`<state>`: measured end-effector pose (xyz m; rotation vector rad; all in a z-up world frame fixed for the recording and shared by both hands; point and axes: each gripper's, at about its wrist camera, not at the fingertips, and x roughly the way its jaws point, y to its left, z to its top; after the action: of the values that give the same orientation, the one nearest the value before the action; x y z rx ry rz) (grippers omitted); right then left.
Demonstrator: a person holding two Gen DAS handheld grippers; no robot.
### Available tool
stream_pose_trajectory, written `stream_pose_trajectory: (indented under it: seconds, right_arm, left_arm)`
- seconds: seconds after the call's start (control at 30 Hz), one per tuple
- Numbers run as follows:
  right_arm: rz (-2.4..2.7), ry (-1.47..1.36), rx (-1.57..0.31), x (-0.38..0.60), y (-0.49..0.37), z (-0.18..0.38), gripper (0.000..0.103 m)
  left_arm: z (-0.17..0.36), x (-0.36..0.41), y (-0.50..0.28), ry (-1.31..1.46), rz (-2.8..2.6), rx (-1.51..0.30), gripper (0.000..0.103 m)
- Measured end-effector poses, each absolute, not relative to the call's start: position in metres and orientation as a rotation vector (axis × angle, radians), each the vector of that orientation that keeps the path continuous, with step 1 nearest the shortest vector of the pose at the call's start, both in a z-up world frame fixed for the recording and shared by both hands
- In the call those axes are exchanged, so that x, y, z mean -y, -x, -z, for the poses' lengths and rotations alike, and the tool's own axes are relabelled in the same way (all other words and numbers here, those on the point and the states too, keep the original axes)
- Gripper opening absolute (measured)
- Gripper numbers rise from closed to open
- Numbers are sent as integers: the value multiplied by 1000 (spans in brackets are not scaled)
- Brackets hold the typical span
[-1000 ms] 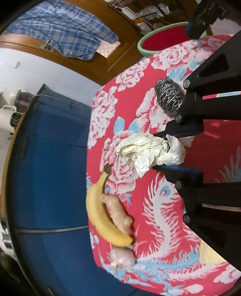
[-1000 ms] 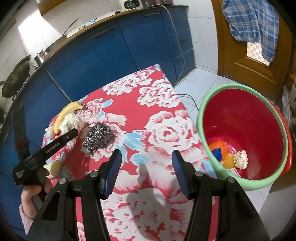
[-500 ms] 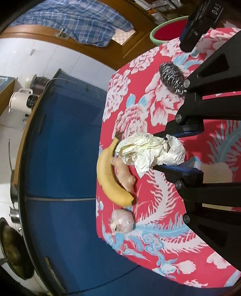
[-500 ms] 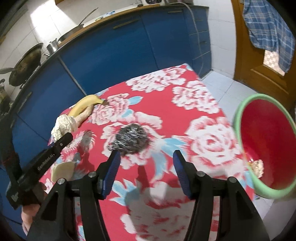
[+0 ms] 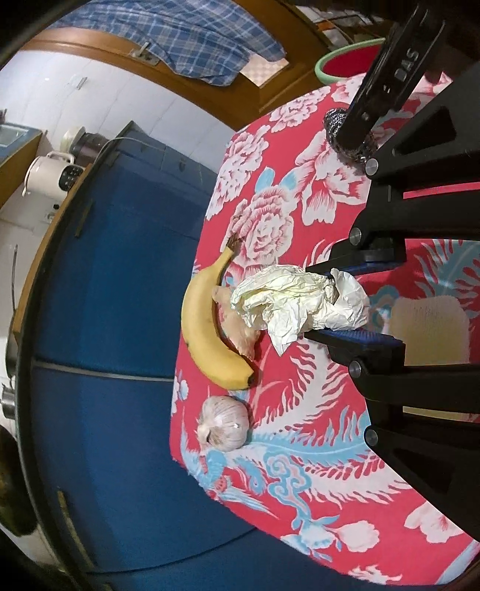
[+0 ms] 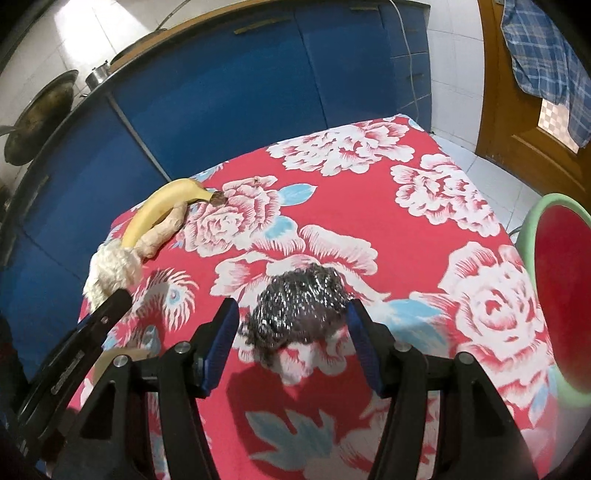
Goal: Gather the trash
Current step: 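Lower the right tool onto the steel wool scrubber and grasp it while the left holds the tissue, then carry the tissue and steel wool toward the red bucket with both tools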
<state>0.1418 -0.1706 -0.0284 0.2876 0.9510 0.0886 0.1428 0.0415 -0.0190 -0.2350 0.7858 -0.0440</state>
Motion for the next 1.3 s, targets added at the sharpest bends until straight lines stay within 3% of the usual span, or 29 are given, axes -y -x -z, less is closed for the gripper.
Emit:
stream_pose_trajectory:
  seconds: [0.43,0.5,0.7,1.3]
  right_arm:
    - [-80,-284,-967,166,-145,40,62]
    - [-91,-268,-965,165,-144,41,49]
    - [-113,-281,-962,169,-137,37,43]
    - [-95,-279,-852,213,-74,-9,42]
  left_arm:
    - [16,-45,-141,250,47,-769,25]
    - [16,-44,-141,245,49,-771,25]
    - [16,-42,-140,244,53,-769,25]
    - [2,-10,-127,180,122,-743,25]
